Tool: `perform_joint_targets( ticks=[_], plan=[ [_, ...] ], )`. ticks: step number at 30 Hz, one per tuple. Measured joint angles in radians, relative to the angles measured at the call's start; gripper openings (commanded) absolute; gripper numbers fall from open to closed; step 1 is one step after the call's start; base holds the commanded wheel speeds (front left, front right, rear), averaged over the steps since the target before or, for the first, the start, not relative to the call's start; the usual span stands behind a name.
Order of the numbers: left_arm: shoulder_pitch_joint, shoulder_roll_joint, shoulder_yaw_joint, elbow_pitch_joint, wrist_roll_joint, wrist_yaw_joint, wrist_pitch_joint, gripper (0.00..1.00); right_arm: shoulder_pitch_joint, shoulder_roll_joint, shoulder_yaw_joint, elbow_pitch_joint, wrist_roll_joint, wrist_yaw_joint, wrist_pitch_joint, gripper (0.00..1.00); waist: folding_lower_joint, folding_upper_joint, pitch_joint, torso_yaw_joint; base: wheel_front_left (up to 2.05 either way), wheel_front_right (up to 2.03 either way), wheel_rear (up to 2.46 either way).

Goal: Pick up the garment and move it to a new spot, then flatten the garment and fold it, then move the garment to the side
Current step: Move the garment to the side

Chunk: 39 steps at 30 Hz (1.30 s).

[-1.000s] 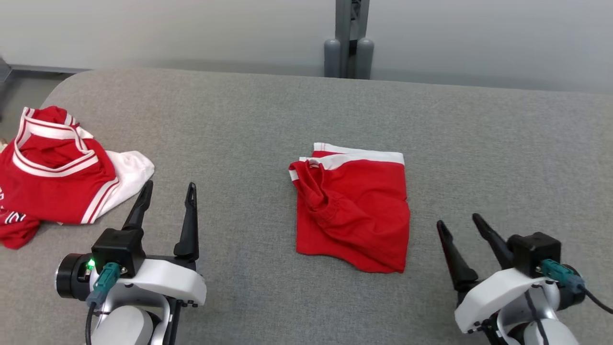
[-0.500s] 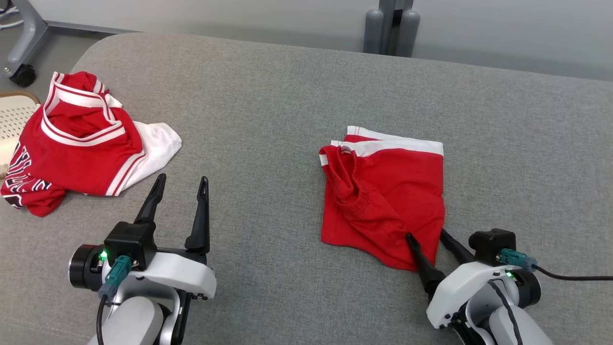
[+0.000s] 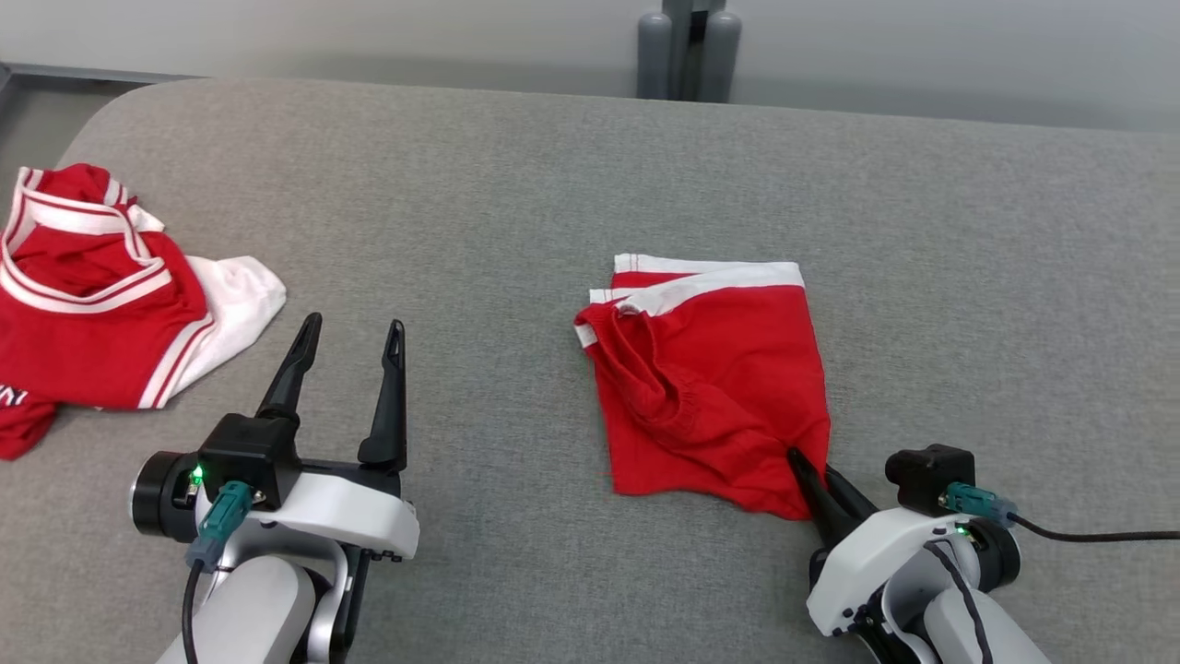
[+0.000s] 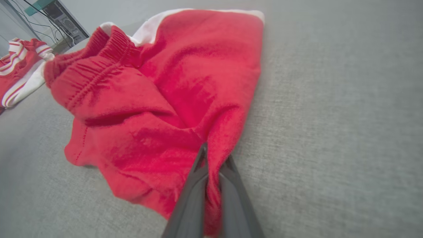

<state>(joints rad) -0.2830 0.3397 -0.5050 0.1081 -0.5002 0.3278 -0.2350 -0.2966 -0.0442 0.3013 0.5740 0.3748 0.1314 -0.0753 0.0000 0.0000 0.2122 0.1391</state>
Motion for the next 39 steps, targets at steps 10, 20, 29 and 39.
perform_joint_targets(
  ticks=[10,20,29,39],
  plan=[
    [-0.026,0.032,-0.006,-0.058,0.019,0.007,0.025,1.00,0.033,-0.024,-0.058,-0.046,-0.059,0.004,-0.006,0.00,0.0000,0.0000,0.036,-0.170,0.00,0.00,0.00],
    [-0.090,0.066,-0.031,-0.104,0.055,0.001,0.083,1.00,-0.066,-0.063,-0.065,-0.011,-0.062,0.002,-0.031,0.00,0.0000,0.0000,0.101,-0.338,0.00,0.00,0.00],
    [-0.168,0.063,-0.087,-0.109,0.093,-0.037,0.122,1.00,-0.241,-0.202,-0.216,0.203,-0.055,0.002,-0.114,0.00,0.0000,0.0000,0.182,-0.421,0.00,0.00,0.00],
    [-0.192,0.054,-0.109,-0.096,0.104,-0.041,0.127,1.00,-0.326,-0.244,-0.335,0.400,-0.096,-0.001,-0.173,0.00,0.0000,0.0000,0.210,-0.413,0.00,0.00,0.00]
  ],
)
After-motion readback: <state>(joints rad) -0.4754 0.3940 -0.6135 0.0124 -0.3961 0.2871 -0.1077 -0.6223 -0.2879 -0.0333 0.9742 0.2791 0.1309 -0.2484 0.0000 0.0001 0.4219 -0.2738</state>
